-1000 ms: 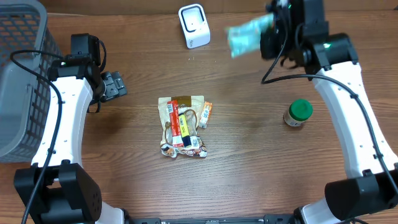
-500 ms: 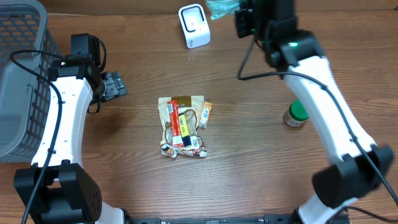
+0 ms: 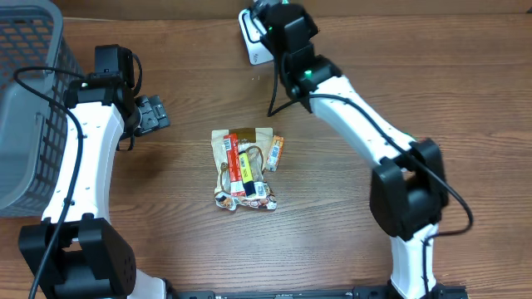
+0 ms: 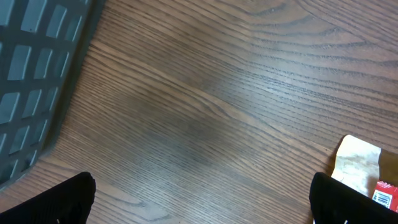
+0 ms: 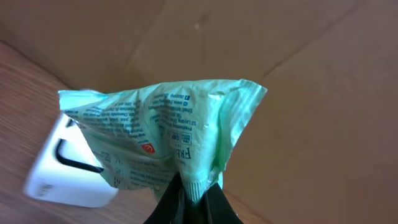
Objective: Scan the item barcode
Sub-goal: 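Carry the teal pack to the white scanner and hold it there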
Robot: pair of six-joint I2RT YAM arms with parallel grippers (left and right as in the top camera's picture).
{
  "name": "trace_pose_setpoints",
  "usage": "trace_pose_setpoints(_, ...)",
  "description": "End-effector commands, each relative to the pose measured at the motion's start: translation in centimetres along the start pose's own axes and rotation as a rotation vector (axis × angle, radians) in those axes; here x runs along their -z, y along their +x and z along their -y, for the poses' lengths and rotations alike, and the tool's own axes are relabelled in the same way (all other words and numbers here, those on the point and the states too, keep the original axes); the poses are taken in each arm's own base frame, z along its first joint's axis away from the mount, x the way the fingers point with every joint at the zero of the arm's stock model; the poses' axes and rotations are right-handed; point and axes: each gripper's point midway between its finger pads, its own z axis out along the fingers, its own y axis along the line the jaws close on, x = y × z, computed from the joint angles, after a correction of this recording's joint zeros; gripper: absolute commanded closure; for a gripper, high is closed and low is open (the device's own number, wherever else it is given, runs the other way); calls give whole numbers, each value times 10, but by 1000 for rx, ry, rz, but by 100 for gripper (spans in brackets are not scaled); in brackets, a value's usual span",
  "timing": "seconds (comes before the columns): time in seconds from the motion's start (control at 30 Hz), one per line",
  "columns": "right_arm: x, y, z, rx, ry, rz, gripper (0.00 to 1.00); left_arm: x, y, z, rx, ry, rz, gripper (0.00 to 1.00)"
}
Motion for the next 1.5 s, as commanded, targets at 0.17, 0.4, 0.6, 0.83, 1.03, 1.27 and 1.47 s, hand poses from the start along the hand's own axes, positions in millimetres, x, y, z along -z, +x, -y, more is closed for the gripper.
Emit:
trace_pose_setpoints(0.17,-33,7,2,13,138,45,96,8,-6,0,-16,5,29,0)
trace_pose_setpoints(0.4,-34,-17,15,-69,210,175,96,8,-6,0,-16,5,30,0)
trace_pose_setpoints(0.6,-44,-10,18,-10,194,178,96,8,-6,0,-16,4,29,0)
trace_pose_setpoints(0.83,-58,0,6,251,235,180,96,8,-6,0,-16,5,29,0)
trace_pose_setpoints(1.03,-69,14,-12,302,223,173,96,8,-6,0,-16,4,29,0)
trace_pose_setpoints(1.27,-75,26,-38,304,196,154,96,8,-6,0,-16,4,29,0)
trace_pose_setpoints(1.47,-75,28,-40,308,189,149,96,8,-6,0,-16,4,29,0)
